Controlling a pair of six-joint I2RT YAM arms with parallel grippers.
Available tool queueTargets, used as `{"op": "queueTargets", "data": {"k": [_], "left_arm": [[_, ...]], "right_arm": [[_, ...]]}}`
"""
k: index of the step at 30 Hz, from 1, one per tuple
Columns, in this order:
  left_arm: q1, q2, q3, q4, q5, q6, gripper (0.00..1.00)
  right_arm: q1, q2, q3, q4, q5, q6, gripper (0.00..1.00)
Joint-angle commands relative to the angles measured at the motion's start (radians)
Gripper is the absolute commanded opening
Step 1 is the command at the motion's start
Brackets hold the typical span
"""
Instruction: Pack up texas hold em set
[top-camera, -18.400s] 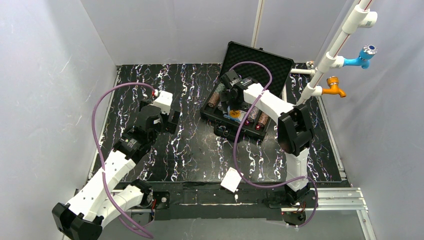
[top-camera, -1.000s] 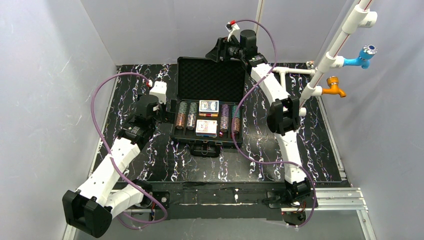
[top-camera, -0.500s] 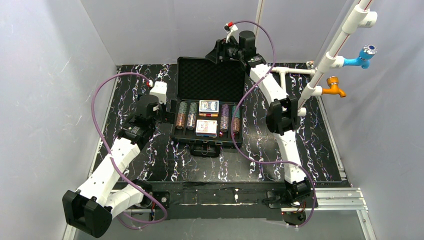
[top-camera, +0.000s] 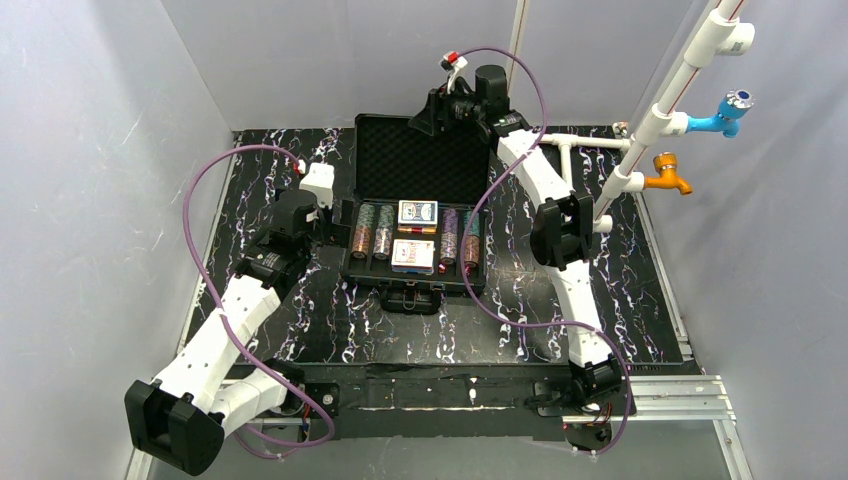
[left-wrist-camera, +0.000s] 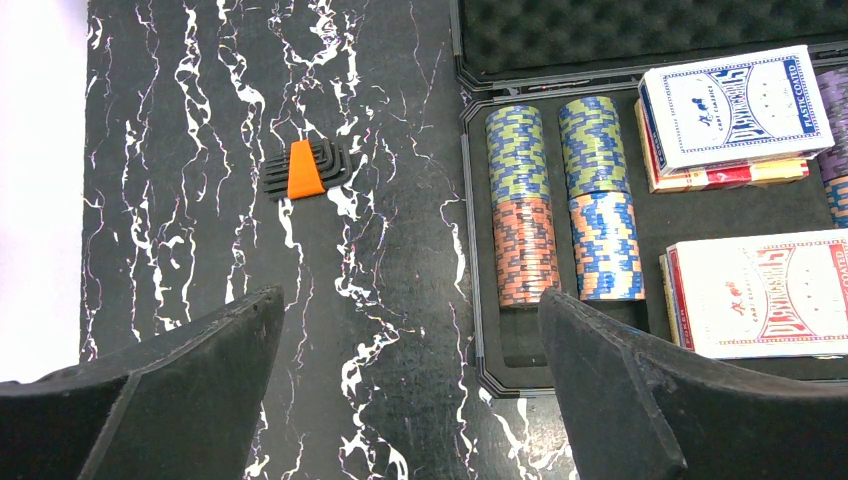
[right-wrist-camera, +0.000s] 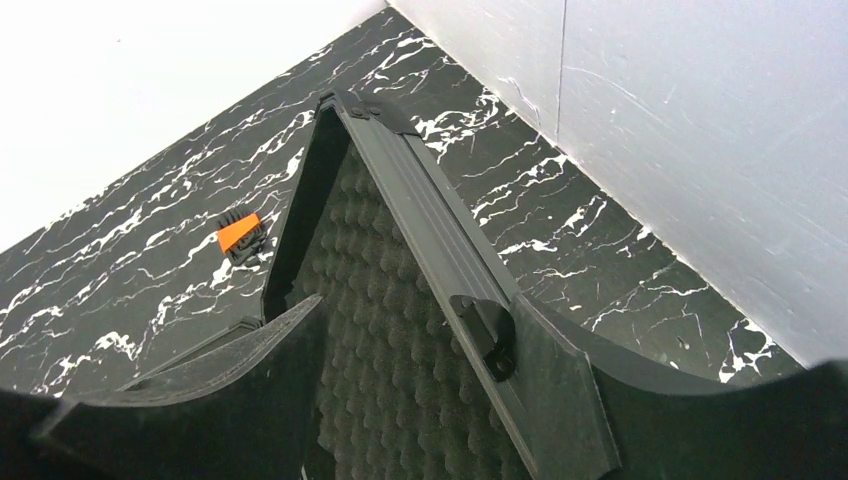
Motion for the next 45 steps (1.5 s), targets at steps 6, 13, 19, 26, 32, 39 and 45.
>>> {"op": "queueTargets", "data": {"k": [6, 13, 19, 26, 32, 39, 45], "left_arm": [[-0.003, -0.016, 0.029, -0.020, -0.003, 0.013, 0.98], [-0.003, -0.024, 0.029, -0.021, -0.003, 0.013, 0.98], [-0.003, -0.032, 0.027, -0.023, -0.007, 0.013, 0.98], [-0.003, -0.043, 0.026, -0.024, -0.023, 0.013, 0.98], [-0.003, -0.060, 0.018, -0.017, -0.090, 0.006, 0.98], [-0.002, -0.094, 0.006, -0.003, -0.199, 0.002, 0.98], [-0.002, -0.114, -0.003, 0.009, -0.274, 0.002, 0.98]], "right_arm": [[0.030, -0.057, 0.013, -0.054, -0.171, -0.039, 0.74], [0.041, -0.116, -0.040, -0.107, -0.172, -0.099, 0.74], [0.059, -0.155, -0.065, -0.148, -0.157, -0.127, 0.74], [0.083, -0.205, -0.106, -0.244, -0.109, -0.215, 0.75], [0.122, -0.263, -0.180, -0.294, -0.051, -0.291, 0.78], [0.140, -0.318, -0.257, -0.323, -0.035, -0.315, 0.78], [0.160, -0.398, -0.355, -0.334, -0.034, -0.356, 0.78]]}}
